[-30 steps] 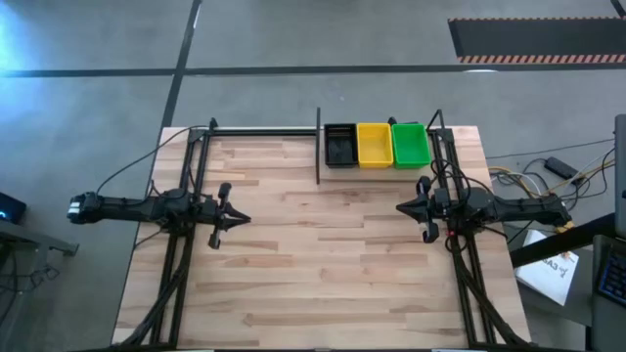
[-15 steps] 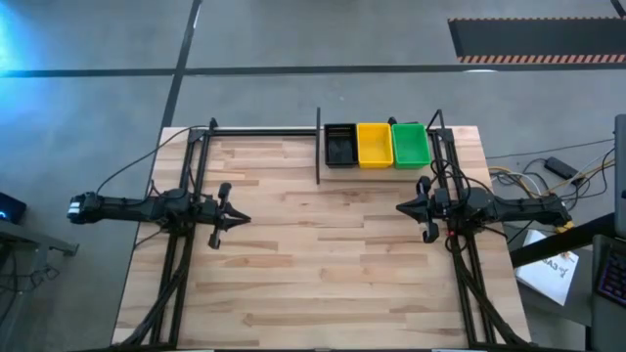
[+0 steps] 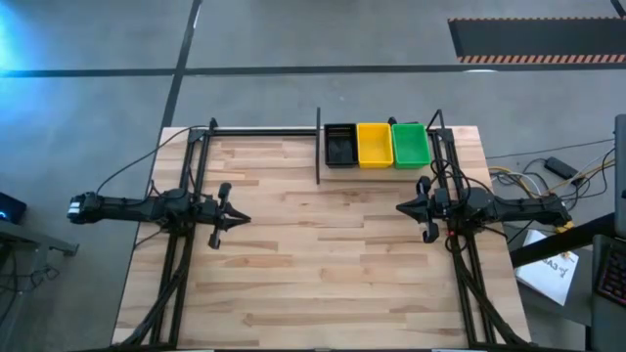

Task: Stack baskets on shelf by color
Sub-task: Return to Home Position

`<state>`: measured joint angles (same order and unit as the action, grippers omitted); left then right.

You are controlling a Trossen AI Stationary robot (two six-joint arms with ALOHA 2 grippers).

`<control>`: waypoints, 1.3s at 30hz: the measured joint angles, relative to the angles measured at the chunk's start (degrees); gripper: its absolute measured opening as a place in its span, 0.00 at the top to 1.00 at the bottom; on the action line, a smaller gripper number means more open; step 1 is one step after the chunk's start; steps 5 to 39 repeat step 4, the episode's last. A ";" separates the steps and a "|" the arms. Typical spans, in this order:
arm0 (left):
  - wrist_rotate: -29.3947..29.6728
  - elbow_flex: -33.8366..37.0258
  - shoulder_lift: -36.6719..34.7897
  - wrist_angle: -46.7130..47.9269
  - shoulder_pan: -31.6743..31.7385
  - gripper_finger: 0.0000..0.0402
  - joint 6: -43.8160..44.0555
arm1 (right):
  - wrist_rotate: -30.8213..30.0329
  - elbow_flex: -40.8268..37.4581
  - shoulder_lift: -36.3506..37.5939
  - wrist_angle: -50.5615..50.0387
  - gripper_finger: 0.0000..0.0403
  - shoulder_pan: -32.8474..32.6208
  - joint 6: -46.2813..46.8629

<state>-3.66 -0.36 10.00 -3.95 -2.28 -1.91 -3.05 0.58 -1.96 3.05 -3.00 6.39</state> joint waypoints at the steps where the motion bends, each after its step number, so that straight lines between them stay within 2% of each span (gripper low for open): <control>1: 0.00 0.00 0.00 0.00 0.02 0.97 -0.02 | 0.00 0.00 0.00 -0.02 0.98 0.02 0.00; 39: 0.00 0.00 0.00 0.00 0.01 0.97 -0.01 | 0.00 0.00 0.00 -0.02 0.98 0.00 0.00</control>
